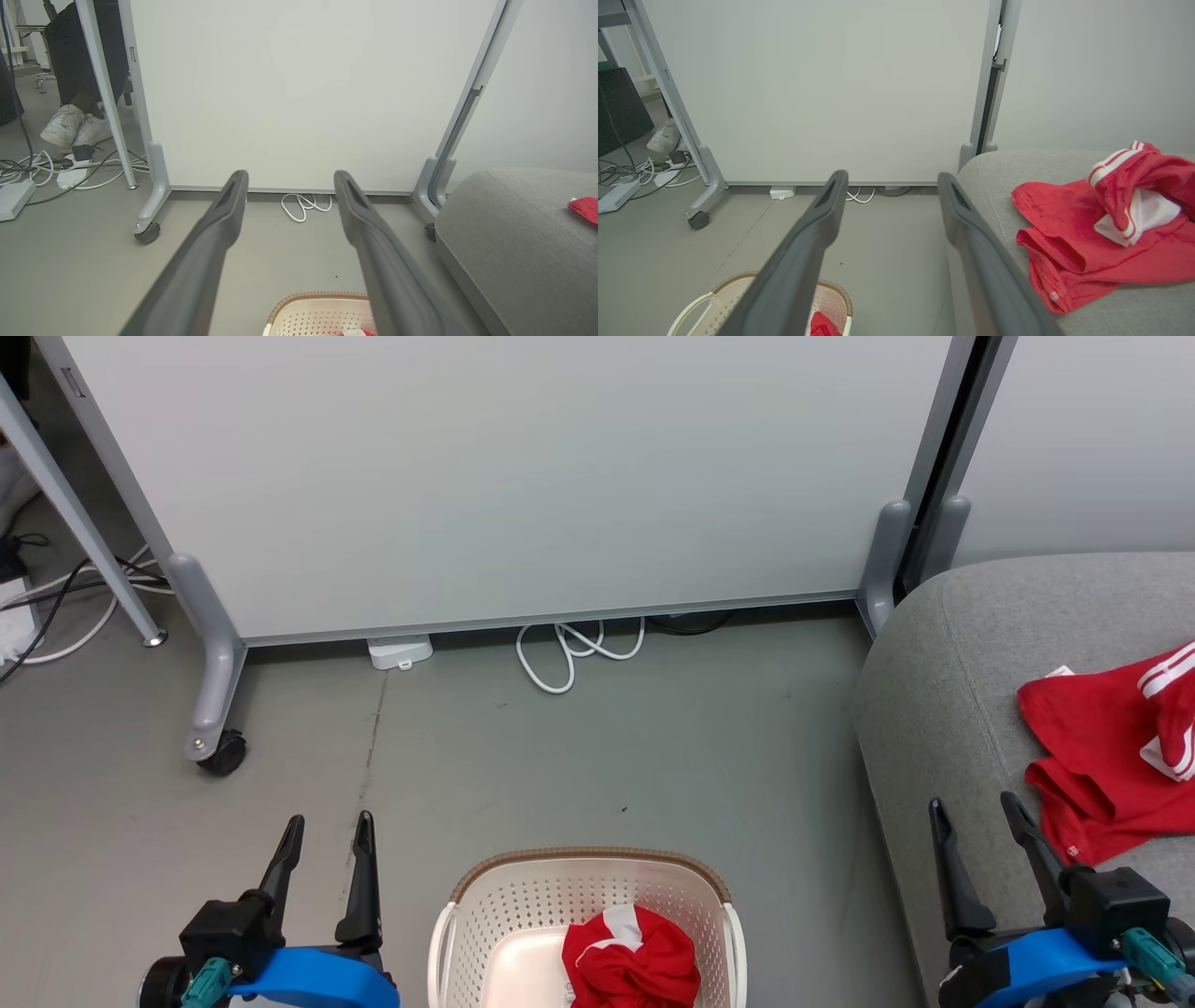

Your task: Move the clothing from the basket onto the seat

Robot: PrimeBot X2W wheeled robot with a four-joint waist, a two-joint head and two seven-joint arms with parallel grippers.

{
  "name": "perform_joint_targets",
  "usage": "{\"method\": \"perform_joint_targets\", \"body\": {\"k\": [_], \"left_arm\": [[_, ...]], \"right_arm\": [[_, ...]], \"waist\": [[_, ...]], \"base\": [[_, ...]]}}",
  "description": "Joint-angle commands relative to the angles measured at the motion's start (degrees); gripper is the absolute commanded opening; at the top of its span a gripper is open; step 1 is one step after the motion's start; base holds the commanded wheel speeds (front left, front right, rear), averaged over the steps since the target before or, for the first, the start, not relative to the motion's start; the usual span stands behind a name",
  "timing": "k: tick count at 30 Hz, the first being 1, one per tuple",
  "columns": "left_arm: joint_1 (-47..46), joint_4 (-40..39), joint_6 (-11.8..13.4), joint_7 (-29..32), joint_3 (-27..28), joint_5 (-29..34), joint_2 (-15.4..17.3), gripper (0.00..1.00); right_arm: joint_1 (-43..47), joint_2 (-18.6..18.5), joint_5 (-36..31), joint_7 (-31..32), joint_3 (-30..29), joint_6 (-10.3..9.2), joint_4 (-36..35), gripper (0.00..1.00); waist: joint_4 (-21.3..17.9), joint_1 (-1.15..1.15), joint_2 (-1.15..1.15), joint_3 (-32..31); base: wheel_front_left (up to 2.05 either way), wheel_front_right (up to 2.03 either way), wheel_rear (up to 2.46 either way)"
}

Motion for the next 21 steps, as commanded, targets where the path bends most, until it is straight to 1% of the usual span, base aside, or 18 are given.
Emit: {"method": "perform_joint_targets", "body": {"k": [1,13,21], "left_arm": [[-0.89,0.01,-0.06,-0.27,0.12,-0.33,0.37,1.0],[-0.98,0.08,-0.07,-0.27,-0.43,-0.48,0.5,1.0],[-2.58,0.88,-0.07,-0.27,-1.29,-0.65,0.43,1.0]], "right_arm": [[0.91,0.06,0.08,-0.24,-0.05,0.02,-0.38,1.0],[0.93,0.06,-0.81,-0.24,0.56,0.02,-0.37,1.0],[-1.04,0.07,-1.32,-0.27,1.48,0.03,-1.6,1.0]], "waist": [[-0.04,0.0,0.0,0.09],[-0.55,0.0,0.0,0.67],[-2.04,0.0,0.0,3.95]], "base": [[0.0,0.0,0.0],[0.0,0.0,0.0],[0.0,0.0,0.0]]}}
